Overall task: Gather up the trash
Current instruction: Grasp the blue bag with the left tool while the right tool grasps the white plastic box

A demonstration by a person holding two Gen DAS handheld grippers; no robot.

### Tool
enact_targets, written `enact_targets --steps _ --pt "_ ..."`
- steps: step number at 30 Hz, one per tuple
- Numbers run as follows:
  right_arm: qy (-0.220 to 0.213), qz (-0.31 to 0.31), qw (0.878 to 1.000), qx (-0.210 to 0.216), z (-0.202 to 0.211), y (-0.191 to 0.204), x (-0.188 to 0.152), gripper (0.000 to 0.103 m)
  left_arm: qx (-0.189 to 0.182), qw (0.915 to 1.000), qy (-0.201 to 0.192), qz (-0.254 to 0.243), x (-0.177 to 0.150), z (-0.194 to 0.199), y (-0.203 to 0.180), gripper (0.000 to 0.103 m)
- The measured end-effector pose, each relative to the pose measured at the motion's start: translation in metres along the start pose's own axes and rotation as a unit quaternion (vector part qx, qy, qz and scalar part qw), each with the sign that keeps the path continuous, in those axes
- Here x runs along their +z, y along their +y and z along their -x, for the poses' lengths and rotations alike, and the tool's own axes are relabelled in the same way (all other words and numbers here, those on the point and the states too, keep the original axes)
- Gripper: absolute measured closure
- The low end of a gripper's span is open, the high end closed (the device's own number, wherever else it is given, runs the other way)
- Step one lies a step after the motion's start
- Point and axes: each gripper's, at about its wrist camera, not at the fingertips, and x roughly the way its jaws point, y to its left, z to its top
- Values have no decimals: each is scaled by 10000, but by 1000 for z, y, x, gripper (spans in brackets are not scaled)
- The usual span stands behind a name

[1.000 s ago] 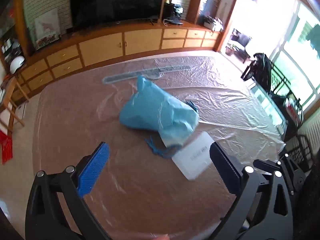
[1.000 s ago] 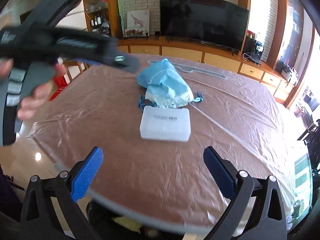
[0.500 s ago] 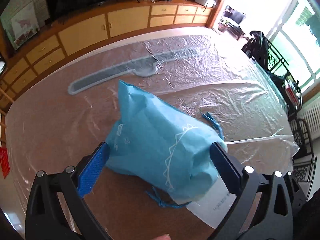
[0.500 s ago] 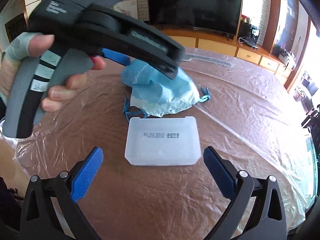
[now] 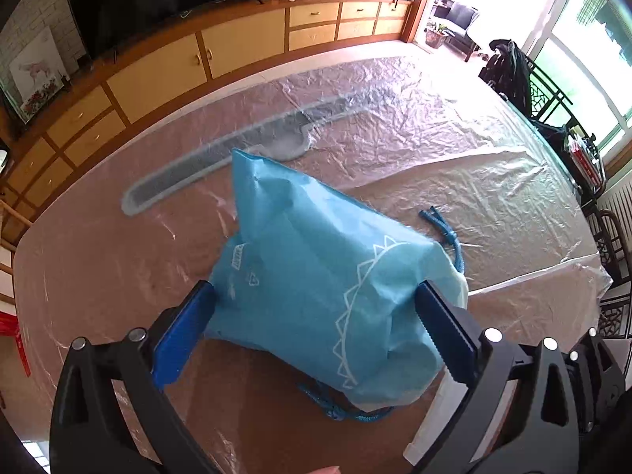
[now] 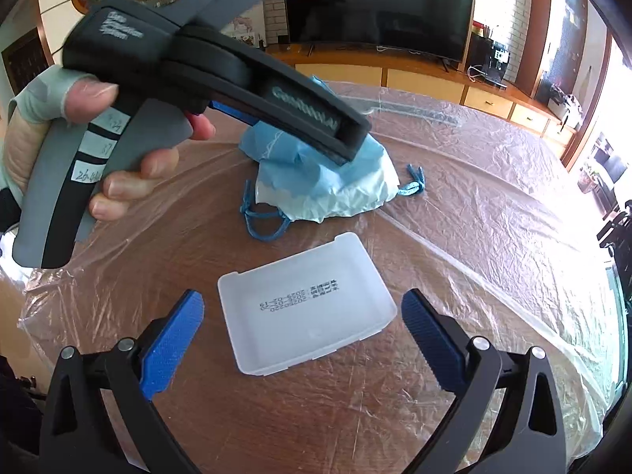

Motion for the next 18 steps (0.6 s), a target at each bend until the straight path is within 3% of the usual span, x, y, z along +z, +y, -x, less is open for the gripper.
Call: enact_targets --steps 9,12,18 --pt "92 267 9996 33 -7 10 -6 5 -76 10000 -56 -18 -3 -9 -1 4" --pt "134 428 9990 33 -8 13 -8 20 -176 9997 -156 -36 -6 -4 1 13" --pt "67 358 9990 258 -3 13 -14 20 -486 9986 -210 6 -11 6 5 38"
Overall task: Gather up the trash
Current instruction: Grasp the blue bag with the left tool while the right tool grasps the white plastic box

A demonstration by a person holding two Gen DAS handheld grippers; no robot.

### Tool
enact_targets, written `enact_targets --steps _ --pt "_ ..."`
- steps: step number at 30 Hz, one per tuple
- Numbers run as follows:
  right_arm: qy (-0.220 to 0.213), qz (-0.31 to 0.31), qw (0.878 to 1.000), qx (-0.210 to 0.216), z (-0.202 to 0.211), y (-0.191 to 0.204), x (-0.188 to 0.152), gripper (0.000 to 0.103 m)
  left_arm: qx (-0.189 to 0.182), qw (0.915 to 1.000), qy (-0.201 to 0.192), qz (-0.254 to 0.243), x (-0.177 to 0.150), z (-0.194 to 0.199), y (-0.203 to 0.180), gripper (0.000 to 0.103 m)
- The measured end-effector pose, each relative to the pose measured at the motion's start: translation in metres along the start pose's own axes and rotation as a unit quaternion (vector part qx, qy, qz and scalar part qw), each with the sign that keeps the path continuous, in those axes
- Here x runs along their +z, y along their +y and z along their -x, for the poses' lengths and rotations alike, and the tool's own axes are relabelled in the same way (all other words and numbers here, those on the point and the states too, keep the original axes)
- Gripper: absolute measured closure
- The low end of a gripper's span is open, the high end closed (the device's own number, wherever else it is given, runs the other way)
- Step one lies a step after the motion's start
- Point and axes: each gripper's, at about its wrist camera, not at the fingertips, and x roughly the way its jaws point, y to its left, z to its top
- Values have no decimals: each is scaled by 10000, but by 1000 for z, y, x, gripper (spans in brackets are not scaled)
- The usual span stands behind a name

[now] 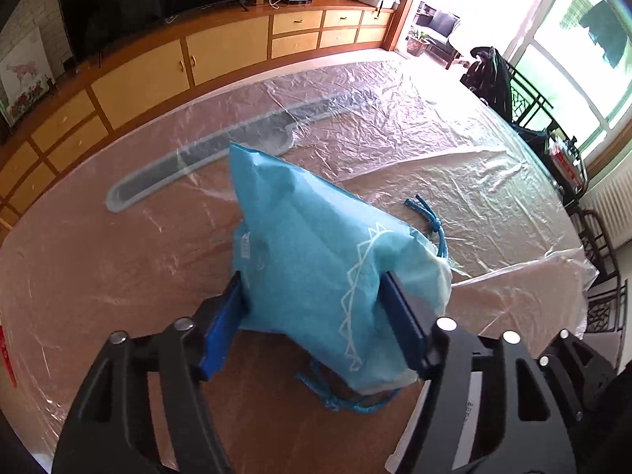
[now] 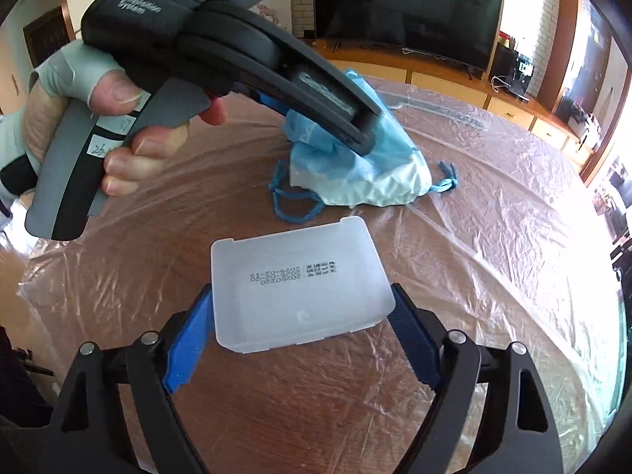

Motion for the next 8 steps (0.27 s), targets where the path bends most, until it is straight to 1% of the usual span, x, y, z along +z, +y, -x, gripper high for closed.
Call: enact_targets --steps 2,4,6,7,8 --pt "-18 6 10000 -18 1 1 -2 20 -104 9999 -18 124 -2 3 6 46" --pt "-16 9 10000 -7 2 1 -3 20 -113 9999 -20 112 -3 5 5 47" --pt "-12 6 10000 9 3 0 -3 20 -62 10000 -27 30 -5 7 4 47" --pt "-6 -1 10000 26 3 -1 -3 20 -30 10000 -47 -32 -5 8 2 44" --pt "1 -7 10000 38 2 -1 -1 20 9 9999 -73 -86 -5 10 1 39"
